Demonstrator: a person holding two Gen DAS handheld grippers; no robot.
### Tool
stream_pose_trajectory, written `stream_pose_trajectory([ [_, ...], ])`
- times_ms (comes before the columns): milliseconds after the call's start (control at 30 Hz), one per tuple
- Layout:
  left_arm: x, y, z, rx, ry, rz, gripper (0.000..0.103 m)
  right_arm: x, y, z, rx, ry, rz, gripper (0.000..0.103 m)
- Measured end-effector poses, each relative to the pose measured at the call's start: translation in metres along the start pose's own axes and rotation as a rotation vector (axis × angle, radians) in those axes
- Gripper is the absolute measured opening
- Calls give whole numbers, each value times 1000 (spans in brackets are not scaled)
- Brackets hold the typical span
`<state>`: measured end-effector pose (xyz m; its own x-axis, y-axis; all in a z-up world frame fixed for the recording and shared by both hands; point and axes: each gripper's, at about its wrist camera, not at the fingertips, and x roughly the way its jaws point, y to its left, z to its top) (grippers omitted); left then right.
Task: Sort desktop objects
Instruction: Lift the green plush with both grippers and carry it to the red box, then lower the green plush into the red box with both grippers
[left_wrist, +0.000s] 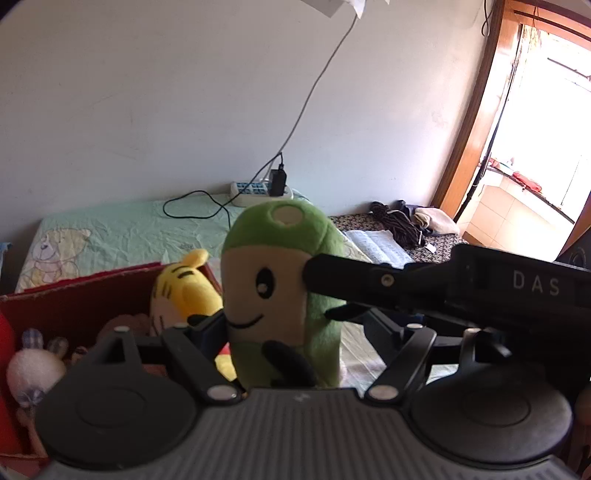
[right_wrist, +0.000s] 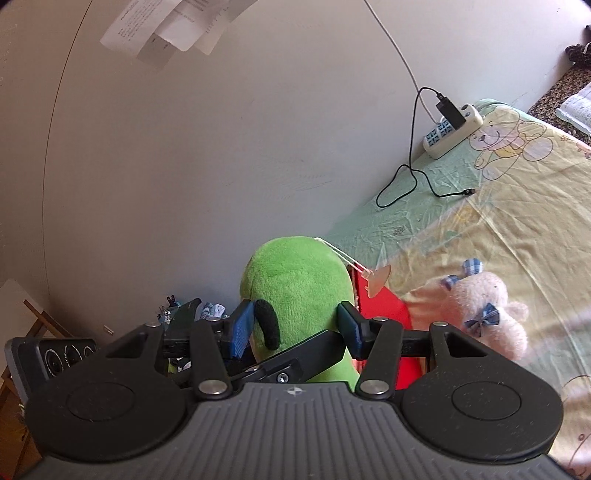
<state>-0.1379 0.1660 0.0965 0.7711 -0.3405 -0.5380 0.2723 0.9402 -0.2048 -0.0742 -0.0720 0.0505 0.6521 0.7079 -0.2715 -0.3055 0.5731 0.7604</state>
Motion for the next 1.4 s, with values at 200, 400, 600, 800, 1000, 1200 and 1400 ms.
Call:
stream_pose_trajectory([
  [200, -20, 40, 2, -21, -17, 61, 77, 30, 25, -15, -12, 12, 46, 54],
  [400, -29, 75, 2, -60, -14, 113, 77, 69, 44, -24, 2, 49, 78, 55],
  [600, -23, 109, -1, -104, 17, 137, 77, 103, 54, -34, 17, 95, 84, 55],
  [800, -8, 135, -5, -139, 56, 135, 77, 127, 58, -45, 48, 132, 59, 55],
  [1000, 11, 157, -10, -174, 104, 131, 78, 148, 58, -49, 50, 168, 0, 56],
  [1200, 28, 179, -13, -197, 139, 130, 78, 172, 53, -53, 52, 210, -29, 56],
  [1400, 42, 191, -20, -211, 186, 135, 78, 192, 47, -57, 70, 237, -58, 56],
])
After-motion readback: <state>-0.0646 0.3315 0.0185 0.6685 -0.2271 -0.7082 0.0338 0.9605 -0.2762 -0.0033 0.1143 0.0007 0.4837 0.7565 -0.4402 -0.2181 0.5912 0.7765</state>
